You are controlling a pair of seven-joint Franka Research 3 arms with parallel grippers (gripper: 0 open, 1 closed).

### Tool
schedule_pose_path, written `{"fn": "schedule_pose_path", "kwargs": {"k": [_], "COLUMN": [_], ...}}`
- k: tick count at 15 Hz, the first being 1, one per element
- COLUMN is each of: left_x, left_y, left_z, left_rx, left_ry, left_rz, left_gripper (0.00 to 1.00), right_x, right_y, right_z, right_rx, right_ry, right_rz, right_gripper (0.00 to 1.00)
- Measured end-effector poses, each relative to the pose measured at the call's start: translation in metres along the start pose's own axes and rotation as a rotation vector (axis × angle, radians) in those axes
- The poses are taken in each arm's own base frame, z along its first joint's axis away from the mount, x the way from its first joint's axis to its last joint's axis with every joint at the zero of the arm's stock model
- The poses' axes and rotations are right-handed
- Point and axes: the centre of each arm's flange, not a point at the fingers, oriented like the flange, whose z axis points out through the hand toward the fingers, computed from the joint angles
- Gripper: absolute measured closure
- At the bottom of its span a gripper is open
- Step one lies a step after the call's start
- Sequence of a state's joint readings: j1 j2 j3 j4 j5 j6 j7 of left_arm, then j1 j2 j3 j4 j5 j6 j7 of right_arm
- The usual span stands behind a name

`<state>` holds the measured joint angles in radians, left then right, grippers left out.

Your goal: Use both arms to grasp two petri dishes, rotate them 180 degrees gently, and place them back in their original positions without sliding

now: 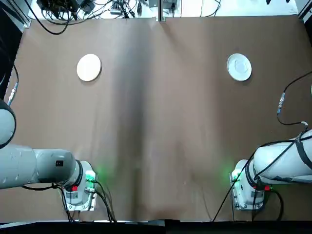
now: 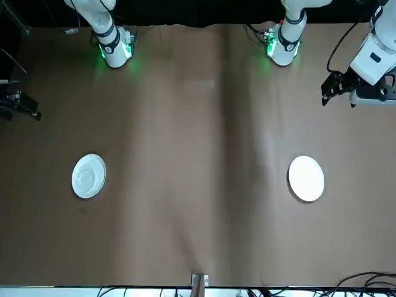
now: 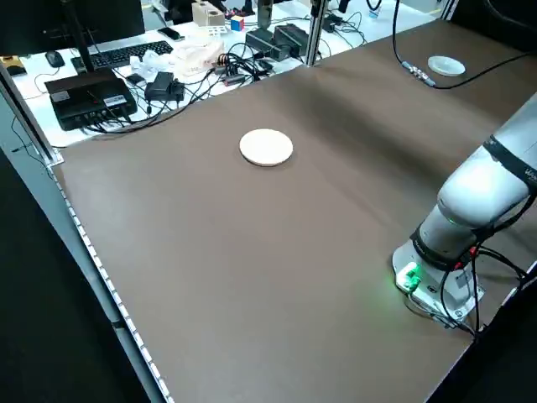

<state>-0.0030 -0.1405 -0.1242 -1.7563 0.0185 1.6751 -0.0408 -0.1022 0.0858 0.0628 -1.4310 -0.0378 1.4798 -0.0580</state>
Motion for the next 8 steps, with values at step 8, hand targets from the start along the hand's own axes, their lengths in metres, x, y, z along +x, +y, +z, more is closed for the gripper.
{"fn": "schedule_pose_path", "kwargs": {"k": [8], "left_x": [-0.0023], "left_y": [-0.0002], "left_z": [0.0028], "left_rx": [0.001], "left_ry": [-0.022], "left_rz": [-0.041], "left_gripper": [0.0], "right_x": [0.0], "right_y": [0.0003], "right_z": [0.0046], "right_rx": [-0.001], "right_ry": [-0.011], "right_rz": [-0.069], "right_gripper": [0.0]}}
